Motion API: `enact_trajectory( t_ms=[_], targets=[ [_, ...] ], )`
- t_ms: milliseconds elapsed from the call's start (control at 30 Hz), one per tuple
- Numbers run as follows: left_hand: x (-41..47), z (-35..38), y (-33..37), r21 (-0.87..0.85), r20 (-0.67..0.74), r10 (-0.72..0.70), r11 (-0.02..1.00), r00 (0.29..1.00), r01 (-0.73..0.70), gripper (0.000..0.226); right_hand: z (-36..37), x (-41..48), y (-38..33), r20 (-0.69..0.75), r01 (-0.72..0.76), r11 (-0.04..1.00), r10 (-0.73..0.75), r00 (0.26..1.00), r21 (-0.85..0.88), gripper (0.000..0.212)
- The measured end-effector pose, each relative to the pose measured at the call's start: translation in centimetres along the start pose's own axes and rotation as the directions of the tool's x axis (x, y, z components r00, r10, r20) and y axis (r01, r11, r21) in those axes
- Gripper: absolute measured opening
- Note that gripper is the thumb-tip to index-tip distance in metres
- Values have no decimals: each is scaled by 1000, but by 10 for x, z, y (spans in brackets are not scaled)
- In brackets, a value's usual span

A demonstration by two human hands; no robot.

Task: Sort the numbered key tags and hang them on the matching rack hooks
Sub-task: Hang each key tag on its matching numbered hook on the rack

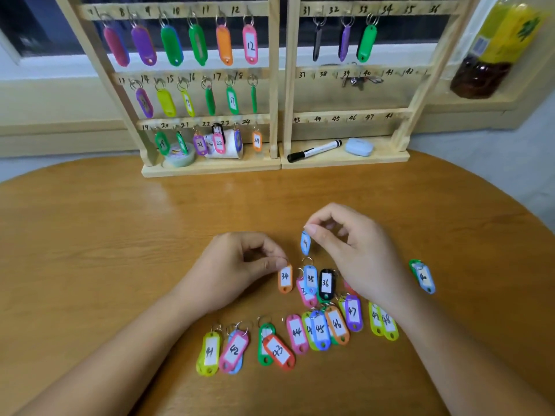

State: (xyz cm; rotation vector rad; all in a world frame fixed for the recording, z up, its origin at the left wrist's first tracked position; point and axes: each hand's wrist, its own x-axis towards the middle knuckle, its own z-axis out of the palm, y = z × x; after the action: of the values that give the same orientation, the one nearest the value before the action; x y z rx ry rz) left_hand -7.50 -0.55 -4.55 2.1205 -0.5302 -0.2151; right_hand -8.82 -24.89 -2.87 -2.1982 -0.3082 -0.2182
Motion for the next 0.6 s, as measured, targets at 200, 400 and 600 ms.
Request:
enact_trajectory(
  t_ms=[200,400,600],
  targets=[
    [42,-18,34,2,-17,92,996,996,-92,15,-41,29,2,-37,6,992,-1,999,128,9],
    [108,-32,71,72,-53,201,978,978,-197,16,-95,80,21,-169,57,990,-34,985,132,6],
    [176,-48,112,159,-142,259,959,955,-236,13,-148,139,34,-322,116,990,-85,943,78,13]
  ],
)
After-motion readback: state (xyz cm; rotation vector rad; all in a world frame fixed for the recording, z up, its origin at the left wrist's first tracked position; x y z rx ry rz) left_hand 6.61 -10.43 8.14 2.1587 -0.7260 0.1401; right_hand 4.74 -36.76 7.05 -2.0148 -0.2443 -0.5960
